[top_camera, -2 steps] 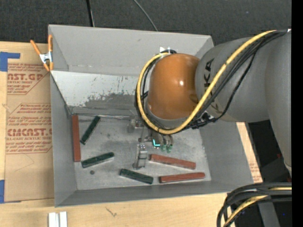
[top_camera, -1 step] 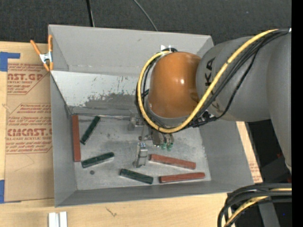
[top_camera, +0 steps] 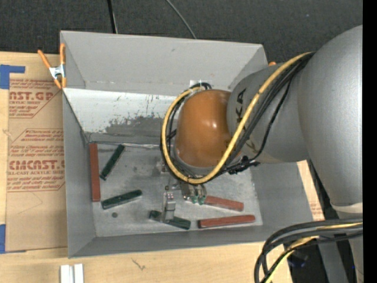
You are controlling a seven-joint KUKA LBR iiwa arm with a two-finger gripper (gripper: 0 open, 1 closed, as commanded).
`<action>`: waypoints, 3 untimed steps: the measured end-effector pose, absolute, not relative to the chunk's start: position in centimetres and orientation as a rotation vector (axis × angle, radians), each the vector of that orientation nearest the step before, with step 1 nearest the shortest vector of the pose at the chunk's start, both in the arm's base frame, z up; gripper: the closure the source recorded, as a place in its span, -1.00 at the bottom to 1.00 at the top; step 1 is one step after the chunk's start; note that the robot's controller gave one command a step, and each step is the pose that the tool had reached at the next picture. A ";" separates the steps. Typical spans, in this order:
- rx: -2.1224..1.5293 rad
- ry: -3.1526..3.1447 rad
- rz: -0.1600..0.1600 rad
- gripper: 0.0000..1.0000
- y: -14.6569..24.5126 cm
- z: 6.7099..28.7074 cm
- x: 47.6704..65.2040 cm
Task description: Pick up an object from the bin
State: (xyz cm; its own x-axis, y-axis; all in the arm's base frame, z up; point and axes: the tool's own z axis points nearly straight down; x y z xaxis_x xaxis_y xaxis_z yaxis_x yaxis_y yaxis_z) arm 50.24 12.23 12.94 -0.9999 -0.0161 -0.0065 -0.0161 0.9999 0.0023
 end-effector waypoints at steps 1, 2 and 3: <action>-0.262 3.129 0.001 -1.00 16.2 8.4 51.7; 0.252 3.132 0.003 1.00 18.1 7.0 51.7; 0.252 3.132 0.003 1.00 18.1 7.0 51.7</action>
Offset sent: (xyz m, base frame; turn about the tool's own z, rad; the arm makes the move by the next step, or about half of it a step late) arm 0.0150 0.0577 -0.0594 0.1775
